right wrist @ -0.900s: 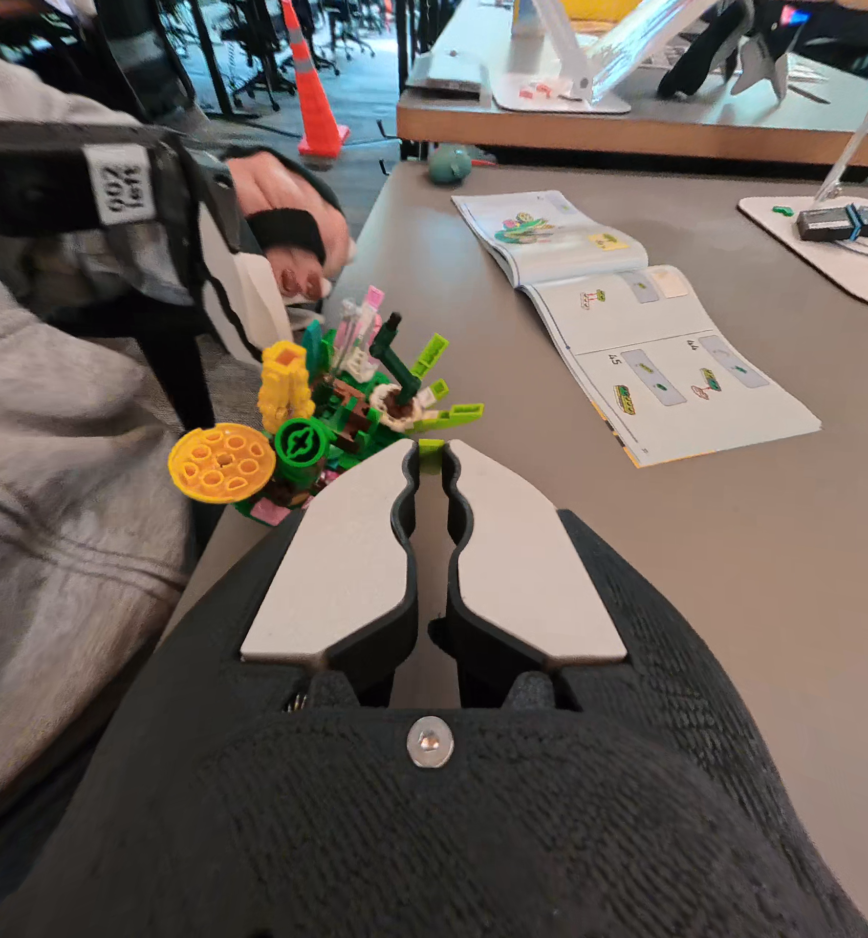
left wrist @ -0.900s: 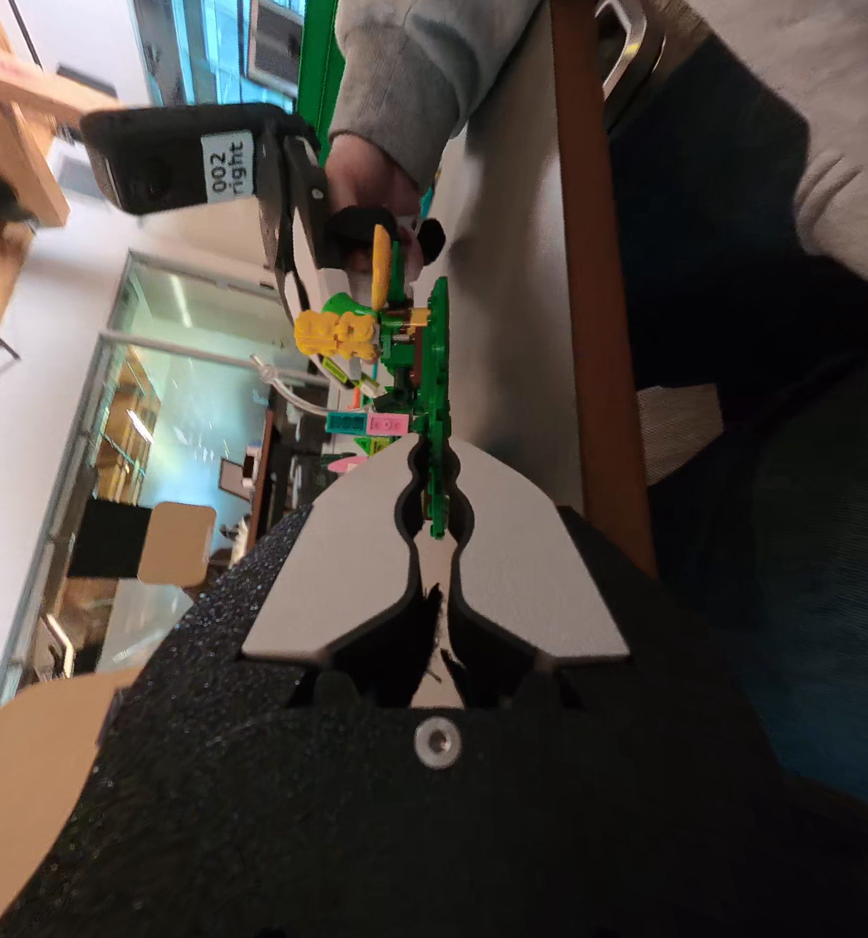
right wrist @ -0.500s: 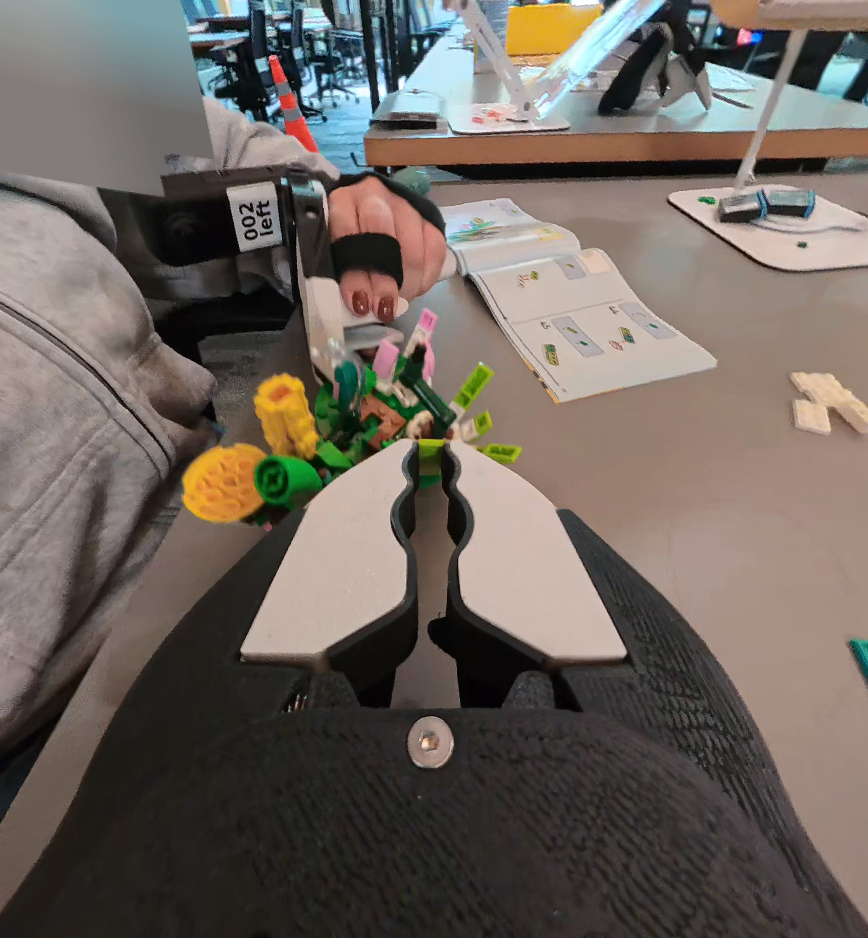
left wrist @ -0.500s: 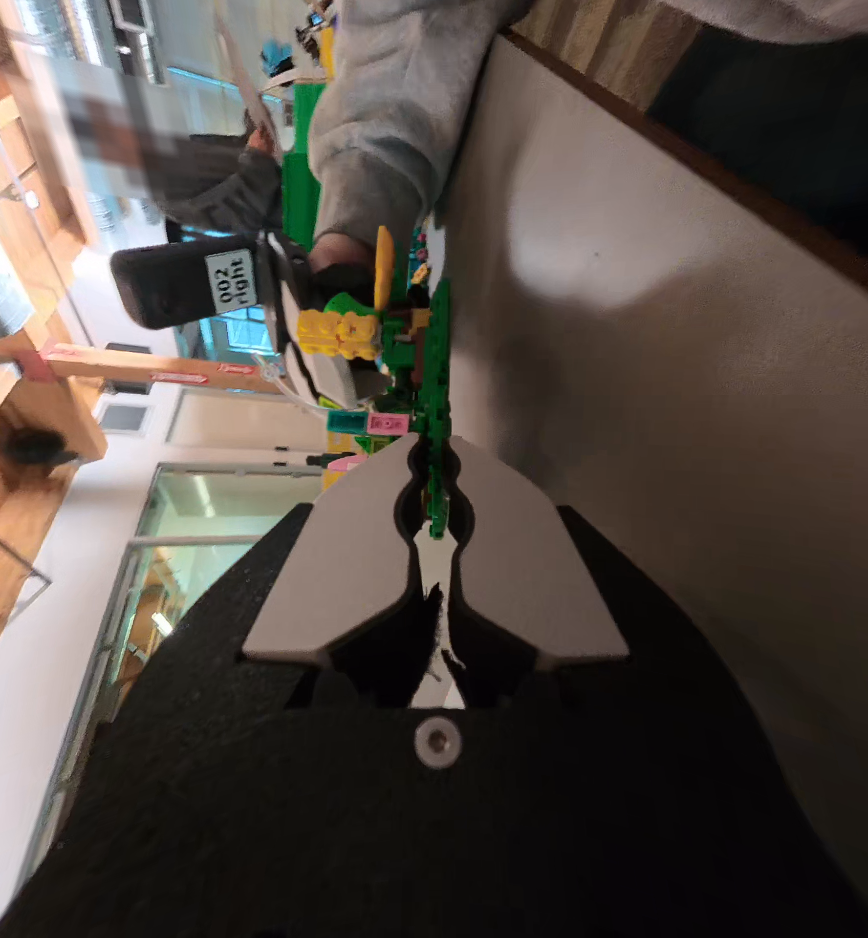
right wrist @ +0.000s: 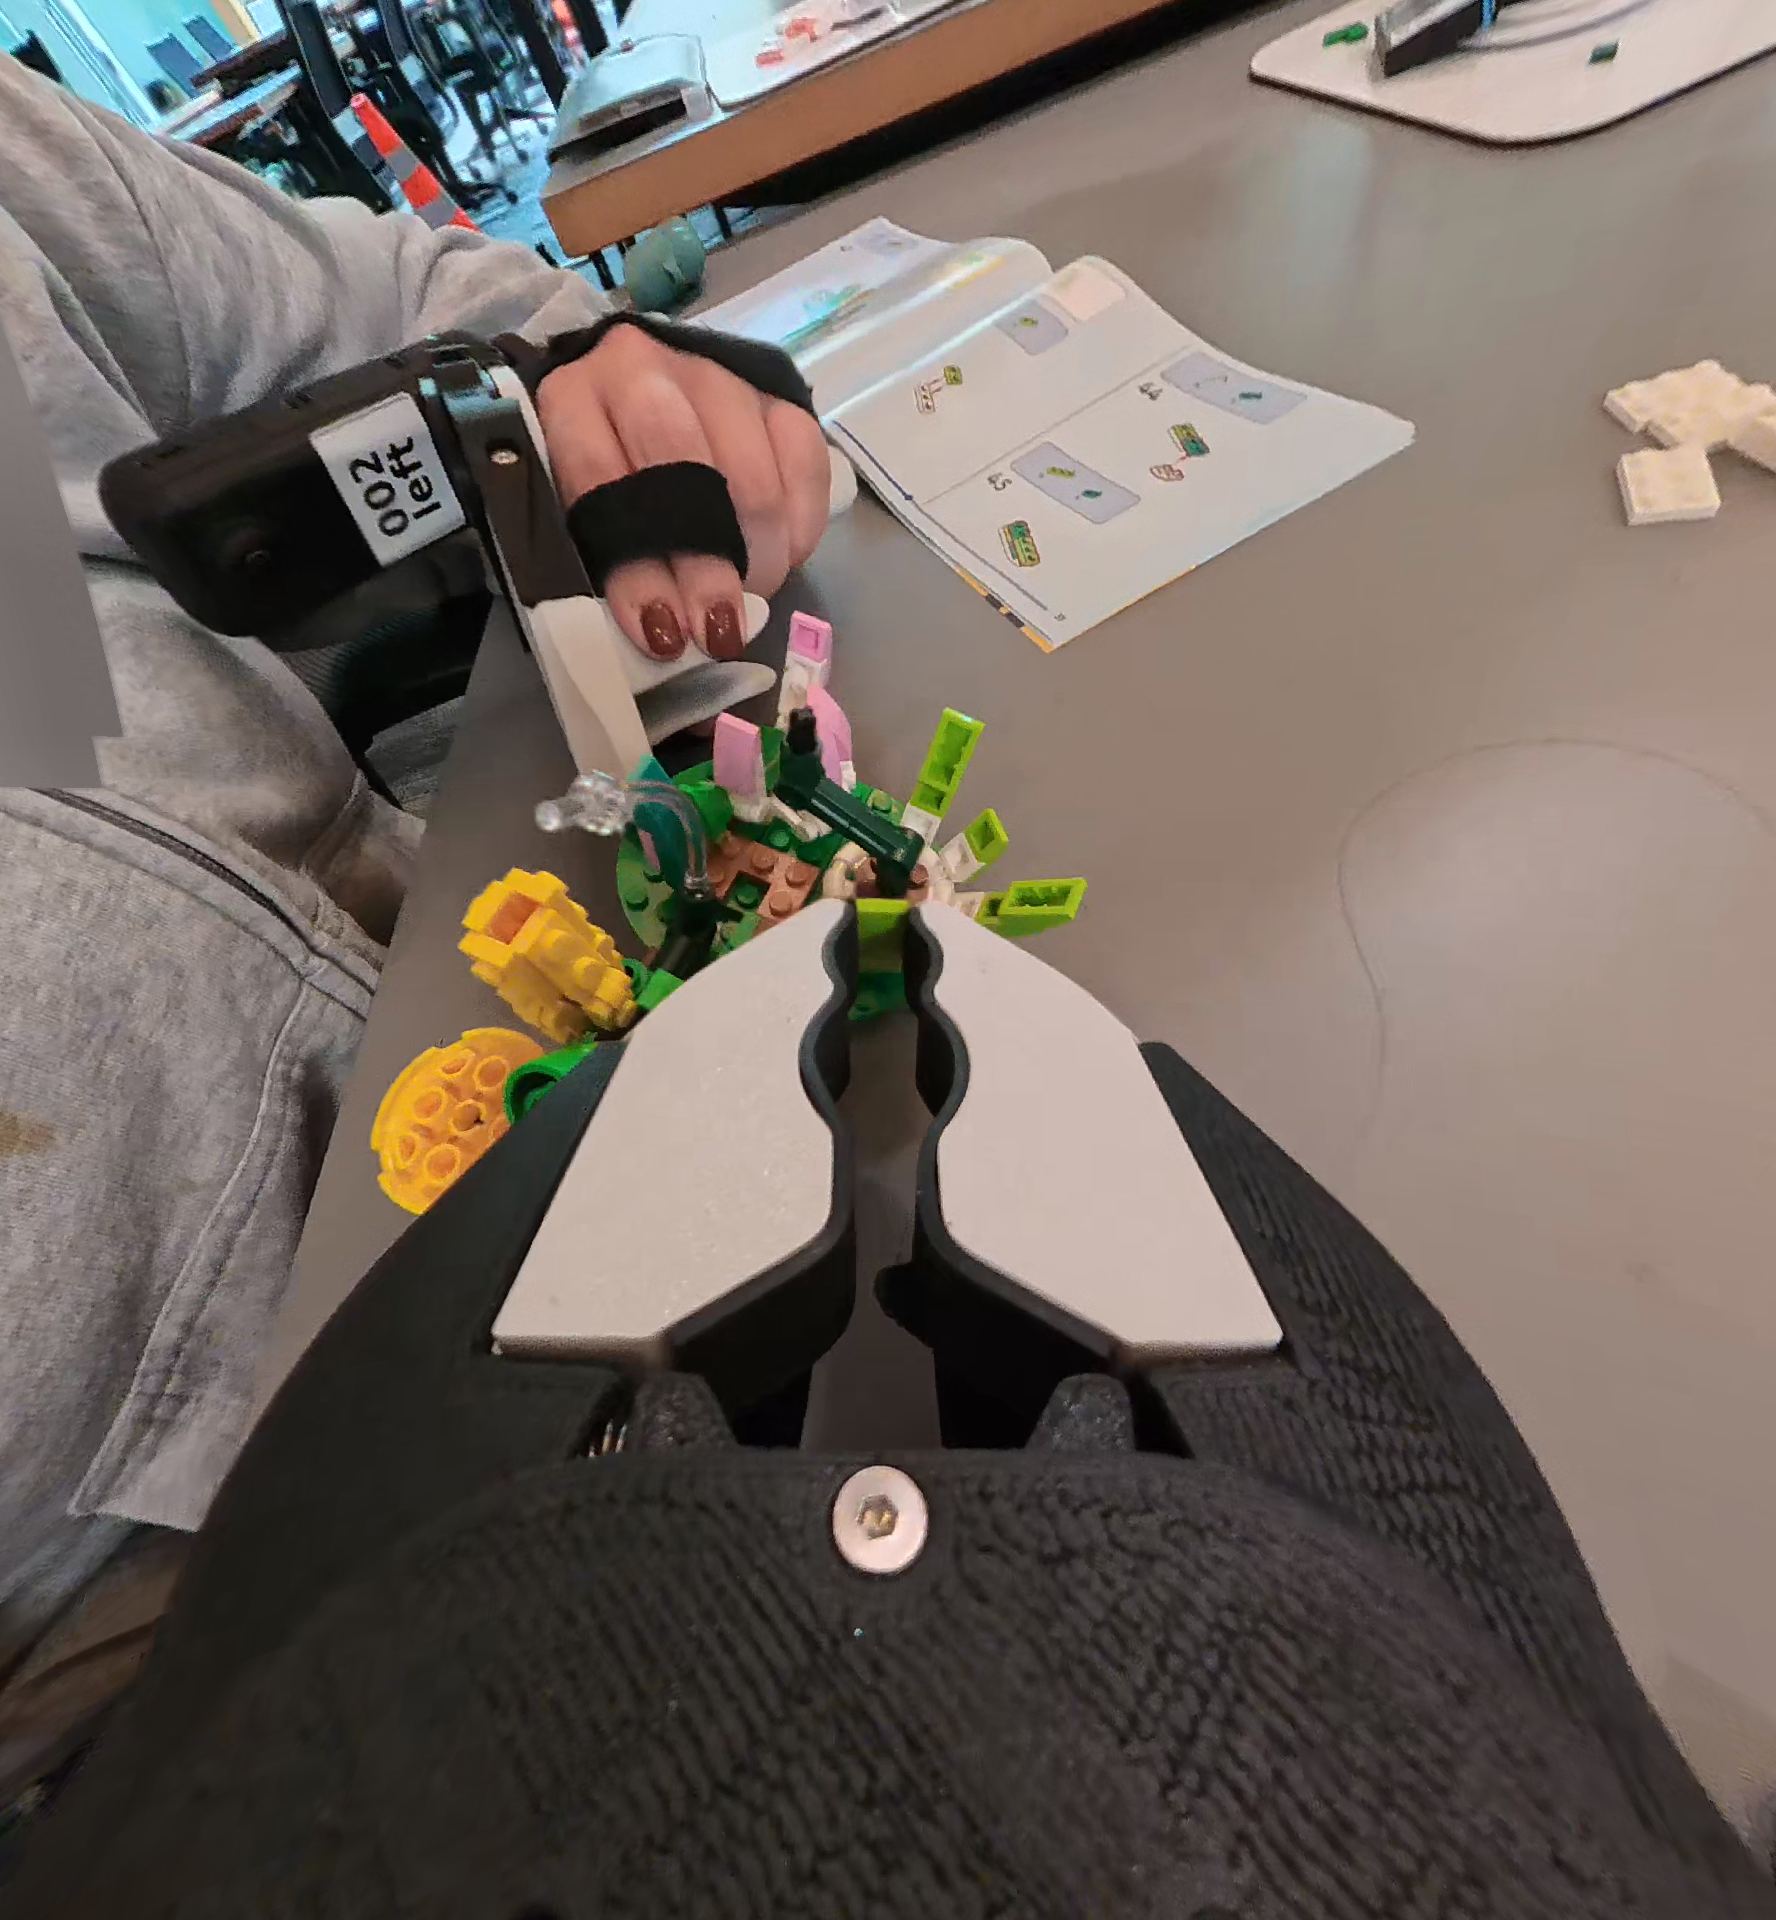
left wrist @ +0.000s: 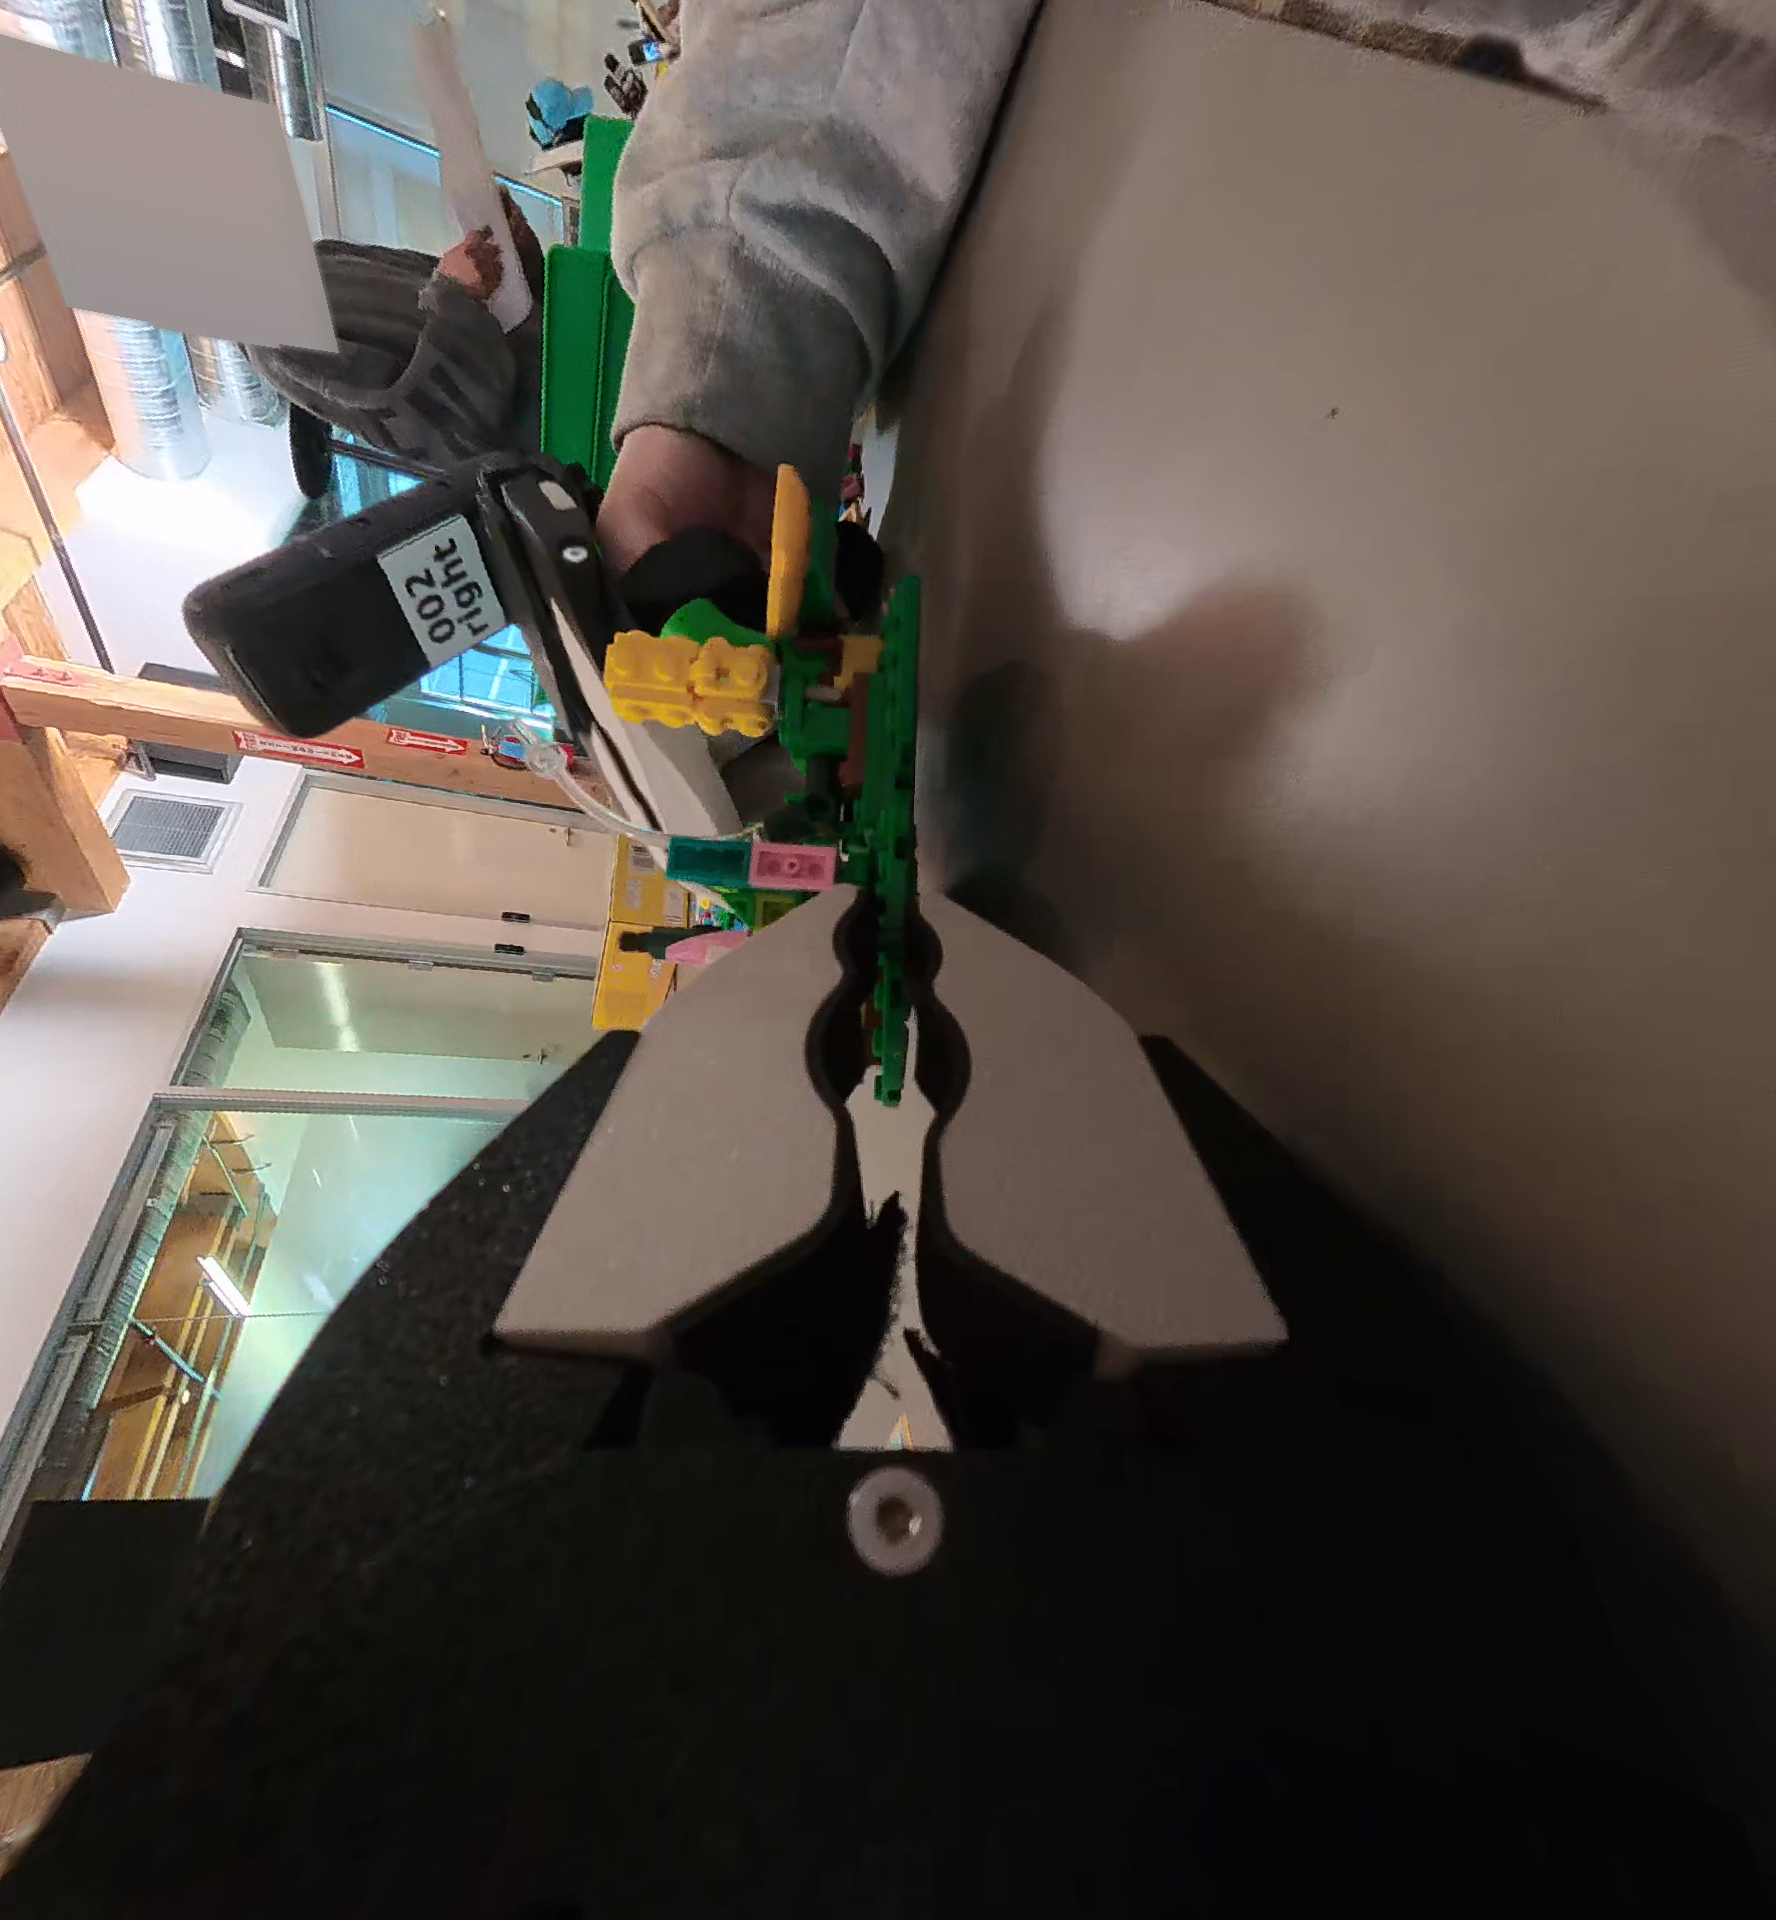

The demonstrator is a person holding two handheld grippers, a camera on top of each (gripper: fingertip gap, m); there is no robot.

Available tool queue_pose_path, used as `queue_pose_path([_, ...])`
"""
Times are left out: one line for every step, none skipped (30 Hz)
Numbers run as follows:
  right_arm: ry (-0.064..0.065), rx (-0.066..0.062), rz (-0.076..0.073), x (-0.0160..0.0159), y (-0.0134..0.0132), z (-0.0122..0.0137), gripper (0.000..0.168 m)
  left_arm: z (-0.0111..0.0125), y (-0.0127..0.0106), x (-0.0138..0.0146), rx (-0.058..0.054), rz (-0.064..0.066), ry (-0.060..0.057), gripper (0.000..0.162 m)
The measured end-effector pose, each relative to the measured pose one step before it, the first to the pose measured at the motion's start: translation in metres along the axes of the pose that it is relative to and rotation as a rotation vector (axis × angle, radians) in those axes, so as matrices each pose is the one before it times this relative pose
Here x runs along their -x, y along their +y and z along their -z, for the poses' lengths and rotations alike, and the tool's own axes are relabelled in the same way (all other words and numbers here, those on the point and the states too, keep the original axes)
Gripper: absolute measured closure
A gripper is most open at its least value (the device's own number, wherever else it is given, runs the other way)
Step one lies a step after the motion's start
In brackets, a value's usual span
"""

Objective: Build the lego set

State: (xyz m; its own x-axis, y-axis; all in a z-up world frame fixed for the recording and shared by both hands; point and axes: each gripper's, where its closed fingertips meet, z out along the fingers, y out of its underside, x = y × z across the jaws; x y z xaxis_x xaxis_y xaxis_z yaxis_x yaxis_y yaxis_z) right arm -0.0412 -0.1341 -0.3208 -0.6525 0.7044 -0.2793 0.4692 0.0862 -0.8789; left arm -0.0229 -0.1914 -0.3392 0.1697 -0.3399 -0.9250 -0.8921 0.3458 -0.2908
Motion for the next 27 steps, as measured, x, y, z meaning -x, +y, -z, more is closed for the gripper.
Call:
queue_pose_path([-0.0035,0.0096,-0.0115,-0.00080,0.00110,-0.00095,0.162,0.00036,0.00009,0.00026,0.0002,0.0122,0.0000,0.158])
queue_pose_path([-0.0030,0.0083,-0.0078,-0.00038,0.00083,-0.00098,0.162,-0.00048,-0.00016,0.00006,0.0002,0.0113,0.0006,0.157])
queue_pose_path([0.0003,0.0065,-0.0071,-0.00070,0.00059,-0.00095,0.162,0.00018,-0.00025,0.00032,0.0009,0.0073,0.0007,0.157])
queue_pose_path([-0.0016,0.0032,-0.0075,-0.00037,0.00009,-0.00084,0.161,-0.00030,0.00005,-0.00024,0.0006,0.0054,0.0013,0.157])
queue_pose_path([-0.0042,-0.0020,-0.0077,0.00014,-0.00043,-0.00050,0.161,0.00004,-0.00024,-0.00030,0.0007,0.0014,0.0015,0.157])
queue_pose_path([-0.0054,-0.0043,-0.0083,0.00039,-0.00056,-0.00034,0.162,-0.00019,0.00011,-0.00031,0.0023,-0.0021,0.0004,0.158])
queue_pose_path([-0.0049,-0.0032,-0.0080,0.00038,-0.00044,-0.00033,0.162,-0.00001,0.00000,-0.00005,0.0016,0.0012,0.0011,0.158])
queue_pose_path([-0.0083,-0.0050,-0.0068,0.00116,-0.00063,-0.00046,0.162,-0.00001,0.00005,0.00013,0.0009,0.0031,0.0007,0.158])
queue_pose_path([-0.0111,-0.0074,-0.0080,0.00167,-0.00090,-0.00056,0.162,-0.00011,0.00013,0.00020,0.0010,0.0021,0.0002,0.158])
queue_pose_path([-0.0058,-0.0033,-0.0102,0.00091,-0.00033,-0.00076,0.162,-0.00009,0.00026,0.00024,0.0011,0.0000,0.0005,0.158])
queue_pose_path([0.0011,0.0000,-0.0079,-0.00017,-0.00008,-0.00068,0.162,0.00026,0.00005,-0.00024,-0.0003,-0.0003,0.0025,0.158])
queue_pose_path([0.0090,0.0012,-0.0046,-0.00133,0.00009,-0.00036,0.161,-0.00007,0.00000,-0.00014,0.0008,-0.0022,0.0005,0.157])
queue_pose_path([0.0088,0.0011,-0.0030,-0.00133,0.00016,-0.00002,0.162,-0.00011,0.00003,0.00019,0.0018,-0.0024,-0.0010,0.158])
queue_pose_path([0.0030,0.0001,-0.0003,-0.00037,0.00001,0.00000,0.162,-0.00009,-0.00004,0.00034,0.0007,0.0001,-0.0002,0.158])
queue_pose_path([0.0014,0.0001,0.0012,-0.00003,0.00003,0.00009,0.162,-0.00025,0.00005,0.00011,0.0008,0.0017,0.0013,0.158])
queue_pose_path([0.0017,0.0004,0.0009,-0.00008,0.00010,-0.00006,0.162,-0.00031,0.00034,0.00068,0.0010,0.0011,0.0006,0.158])
queue_pose_path([0.0015,0.0009,0.0013,-0.00008,0.00016,-0.00002,0.162,0.00038,-0.00016,0.00040,0.0007,-0.0001,0.0006,0.158])
queue_pose_path([0.0017,0.0020,0.0030,0.00006,0.00032,0.00007,0.162,0.00023,-0.00014,-0.00011,0.0006,-0.0008,0.0020,0.158])
queue_pose_path([0.0024,0.0023,0.0035,0.00011,0.00033,0.00011,0.161,0.00048,0.00000,-0.00034,0.0003,-0.0019,0.0017,0.158])
queue_pose_path([0.0026,0.0023,0.0045,0.00008,0.00032,0.00004,0.162,-0.00011,-0.00019,-0.00025,0.0001,0.0018,0.0023,0.158])
queue_pose_path([0.0027,0.0032,0.0068,0.00013,0.00040,0.00007,0.162,-0.00049,0.00112,-0.00232,0.0009,0.0038,0.0012,0.158])
queue_pose_path([0.0028,0.0040,0.0076,0.00014,0.00032,0.00020,0.162,-0.00020,-0.00009,0.00049,-0.0001,0.0020,0.0005,0.158])
queue_pose_path([0.0022,0.0041,0.0073,0.00013,0.00036,0.00012,0.162,-0.00020,-0.00013,0.00013,-0.0007,0.0023,0.0014,0.158])
queue_pose_path([0.0017,0.0053,0.0065,0.00026,0.00051,0.00021,0.162,0.00022,-0.00001,0.00002,-0.0005,0.0007,0.0016,0.158])
queue_pose_path([0.0023,0.0080,0.0077,0.00027,0.00075,0.00031,0.162,-0.00012,-0.00009,-0.00024,-0.0014,0.0011,0.0024,0.157])
queue_pose_path([0.0042,0.0082,0.0130,0.00023,0.00076,0.00036,0.162,-0.00006,-0.00013,-0.00017,-0.0019,0.0033,0.0022,0.157])
queue_pose_path([0.0056,0.0056,0.0124,0.00010,0.00034,0.00006,0.162,-0.00023,0.00011,-0.00018,-0.0016,0.0040,0.0013,0.157])
